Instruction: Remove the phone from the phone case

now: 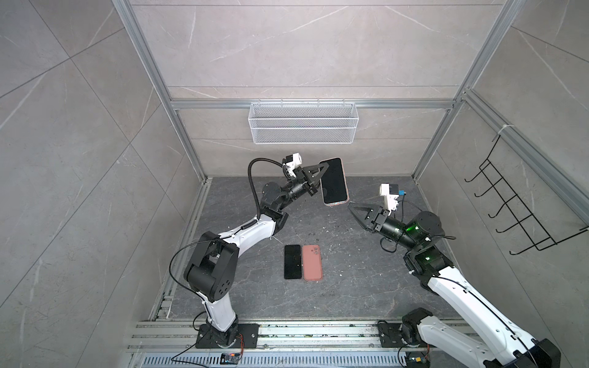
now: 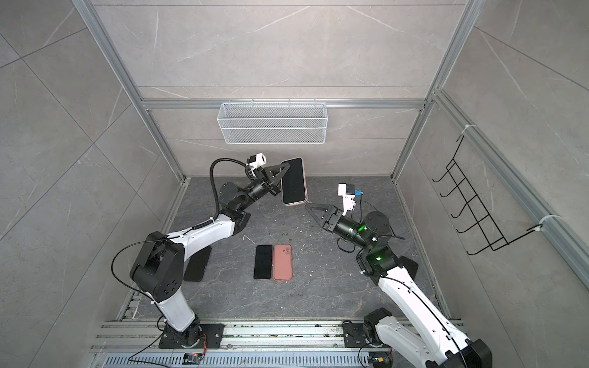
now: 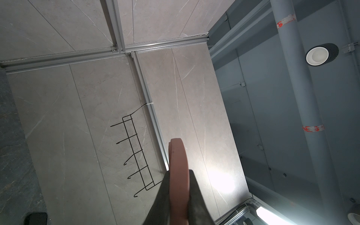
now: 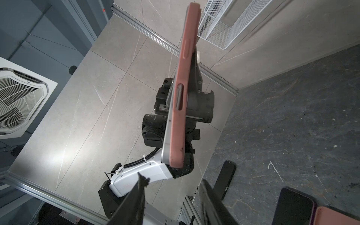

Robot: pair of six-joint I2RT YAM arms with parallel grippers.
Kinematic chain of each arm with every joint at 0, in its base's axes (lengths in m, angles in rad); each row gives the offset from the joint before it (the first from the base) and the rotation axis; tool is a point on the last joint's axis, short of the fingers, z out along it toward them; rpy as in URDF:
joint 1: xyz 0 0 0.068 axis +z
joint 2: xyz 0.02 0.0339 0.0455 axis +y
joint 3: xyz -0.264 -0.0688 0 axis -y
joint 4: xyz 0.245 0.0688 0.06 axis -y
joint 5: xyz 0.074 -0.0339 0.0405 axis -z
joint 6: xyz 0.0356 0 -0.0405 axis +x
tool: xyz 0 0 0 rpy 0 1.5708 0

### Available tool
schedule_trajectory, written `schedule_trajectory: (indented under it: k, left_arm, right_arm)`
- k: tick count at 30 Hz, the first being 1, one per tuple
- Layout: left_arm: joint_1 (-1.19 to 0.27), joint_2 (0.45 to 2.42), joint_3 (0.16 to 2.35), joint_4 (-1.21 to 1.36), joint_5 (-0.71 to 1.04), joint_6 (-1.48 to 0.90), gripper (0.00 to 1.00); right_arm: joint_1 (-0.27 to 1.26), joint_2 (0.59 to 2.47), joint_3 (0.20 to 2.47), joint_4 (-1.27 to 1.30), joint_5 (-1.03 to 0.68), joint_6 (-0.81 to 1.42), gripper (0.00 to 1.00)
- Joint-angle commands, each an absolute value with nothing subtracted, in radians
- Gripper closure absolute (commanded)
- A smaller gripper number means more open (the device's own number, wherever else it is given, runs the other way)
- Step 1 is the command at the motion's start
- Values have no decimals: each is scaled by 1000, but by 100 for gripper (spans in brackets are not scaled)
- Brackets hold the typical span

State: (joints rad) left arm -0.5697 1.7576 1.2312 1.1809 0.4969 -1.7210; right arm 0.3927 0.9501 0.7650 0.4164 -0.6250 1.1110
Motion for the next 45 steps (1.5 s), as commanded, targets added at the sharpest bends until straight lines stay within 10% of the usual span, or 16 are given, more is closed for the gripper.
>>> schedule_trajectory:
  k: [1, 45]
  left_arm:
    - [-575, 1697, 1250, 1259, 482, -1700, 100]
    - [-594, 1712, 1253, 1278, 471, -1714, 100]
  right_arm:
    - [396, 967, 768, 463, -637, 1127, 54]
    - [396, 976, 695, 481, -603, 1109, 58]
